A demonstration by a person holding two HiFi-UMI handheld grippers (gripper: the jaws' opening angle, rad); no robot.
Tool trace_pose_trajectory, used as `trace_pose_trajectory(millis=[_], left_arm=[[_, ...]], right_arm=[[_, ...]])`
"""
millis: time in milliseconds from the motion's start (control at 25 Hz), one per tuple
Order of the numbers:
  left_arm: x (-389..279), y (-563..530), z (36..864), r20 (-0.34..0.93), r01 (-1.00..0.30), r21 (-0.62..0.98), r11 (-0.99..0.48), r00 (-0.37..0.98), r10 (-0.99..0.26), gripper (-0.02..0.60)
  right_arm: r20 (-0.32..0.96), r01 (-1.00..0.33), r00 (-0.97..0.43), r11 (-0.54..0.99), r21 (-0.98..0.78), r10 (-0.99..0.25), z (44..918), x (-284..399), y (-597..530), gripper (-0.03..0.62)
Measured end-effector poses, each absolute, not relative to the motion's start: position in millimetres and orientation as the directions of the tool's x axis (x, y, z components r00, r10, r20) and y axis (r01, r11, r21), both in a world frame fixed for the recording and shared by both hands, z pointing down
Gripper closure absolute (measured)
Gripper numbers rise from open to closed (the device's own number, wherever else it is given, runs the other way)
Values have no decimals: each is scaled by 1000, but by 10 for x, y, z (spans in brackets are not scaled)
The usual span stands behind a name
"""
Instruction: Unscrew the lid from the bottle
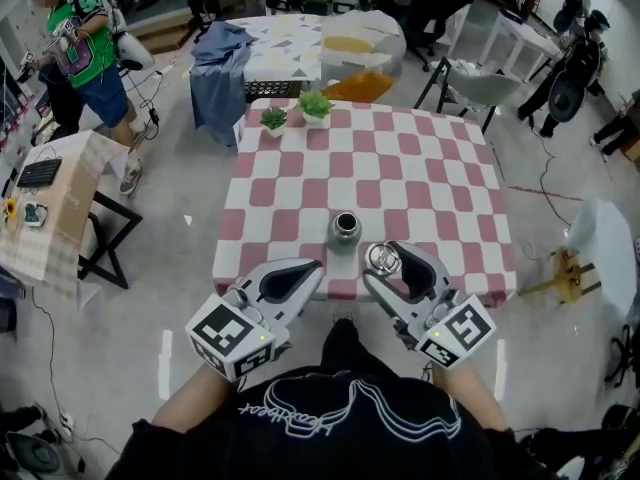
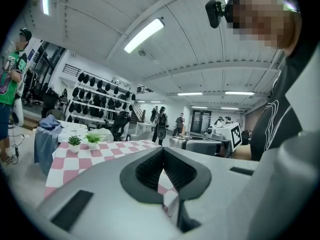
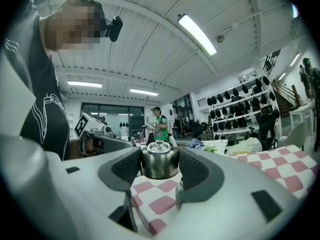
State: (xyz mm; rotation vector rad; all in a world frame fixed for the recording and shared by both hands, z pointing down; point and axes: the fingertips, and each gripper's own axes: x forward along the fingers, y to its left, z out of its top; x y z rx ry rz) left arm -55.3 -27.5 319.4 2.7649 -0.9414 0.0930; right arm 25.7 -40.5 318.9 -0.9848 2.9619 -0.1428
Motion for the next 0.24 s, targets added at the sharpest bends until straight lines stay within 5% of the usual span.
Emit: trace_pose_trajectory(millis=[240], left_arm=[[-514,-398,3164,138,-607,185,-773,795,-591,577]], right_arm=[[14,-603,-797,793,-81,-604,3133,275,-506,349]])
